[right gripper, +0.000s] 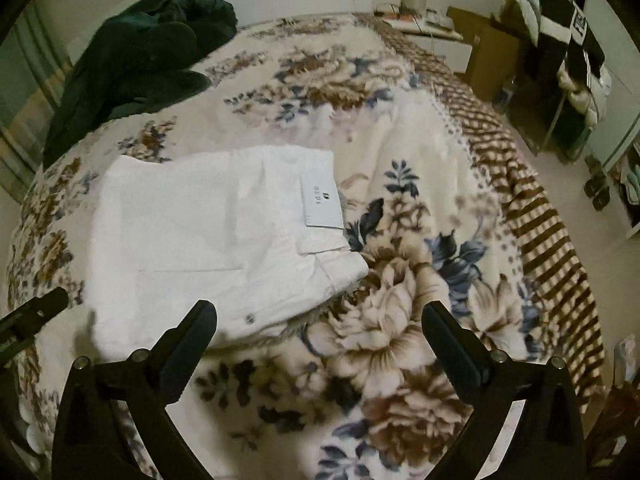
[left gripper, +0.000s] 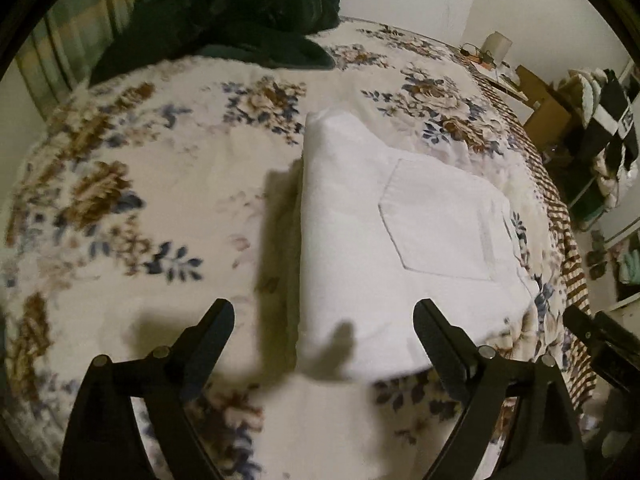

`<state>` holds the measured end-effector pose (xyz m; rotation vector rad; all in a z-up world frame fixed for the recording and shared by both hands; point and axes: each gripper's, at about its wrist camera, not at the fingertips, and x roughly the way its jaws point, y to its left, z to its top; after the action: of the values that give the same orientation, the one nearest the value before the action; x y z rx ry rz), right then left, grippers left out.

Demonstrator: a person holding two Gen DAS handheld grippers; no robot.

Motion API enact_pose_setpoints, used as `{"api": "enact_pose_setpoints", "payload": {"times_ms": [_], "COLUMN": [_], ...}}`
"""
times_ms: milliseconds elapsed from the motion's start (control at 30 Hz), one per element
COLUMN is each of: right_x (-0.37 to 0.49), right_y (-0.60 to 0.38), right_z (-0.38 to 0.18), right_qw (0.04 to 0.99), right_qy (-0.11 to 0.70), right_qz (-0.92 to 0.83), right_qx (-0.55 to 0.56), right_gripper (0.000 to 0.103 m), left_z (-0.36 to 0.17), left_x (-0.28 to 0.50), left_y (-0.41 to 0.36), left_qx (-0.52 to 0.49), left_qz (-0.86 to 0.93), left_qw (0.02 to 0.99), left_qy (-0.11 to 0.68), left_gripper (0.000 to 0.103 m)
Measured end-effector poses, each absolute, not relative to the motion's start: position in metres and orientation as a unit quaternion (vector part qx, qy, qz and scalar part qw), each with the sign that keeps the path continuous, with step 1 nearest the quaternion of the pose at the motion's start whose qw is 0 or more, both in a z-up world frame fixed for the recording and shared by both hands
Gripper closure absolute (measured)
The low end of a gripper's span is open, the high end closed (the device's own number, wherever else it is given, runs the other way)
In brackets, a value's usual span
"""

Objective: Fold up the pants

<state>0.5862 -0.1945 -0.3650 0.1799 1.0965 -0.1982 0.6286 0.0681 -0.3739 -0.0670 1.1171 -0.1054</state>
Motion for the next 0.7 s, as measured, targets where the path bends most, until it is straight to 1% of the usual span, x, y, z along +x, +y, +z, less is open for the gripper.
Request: {"api": "enact_pose_setpoints", "payload": {"times_ms": [300,433,700], "right_x": [0.509,0.463,0.364], "right_y": [-0.187,-0.190,-0.190], "right_z": [-0.253,-0.195,-0.085], "right_qw": [0.873,0.887,0.913], "right_qy": [0.472,0.447,0.398], "right_qz": [-0.103,-0.101,-0.077], "right_qx": [0.061,0.057,0.040], "right_gripper": [0.000,0.000,0.000], "left_z": [-0.280,-0.225,-0.138], "left_x": [0.559,0.519,0.430], "left_y": [0.052,0.045,0.032], "left_qx": [-0.013,-0.006,-0.012], "left_qz": [-0.043,-0.041,-0.039], "left_qw": [0.871,0.887,0.907], "left_qy": [0.490,0.460,0.419], "left_gripper": [0.011,0.011,0.011]}}
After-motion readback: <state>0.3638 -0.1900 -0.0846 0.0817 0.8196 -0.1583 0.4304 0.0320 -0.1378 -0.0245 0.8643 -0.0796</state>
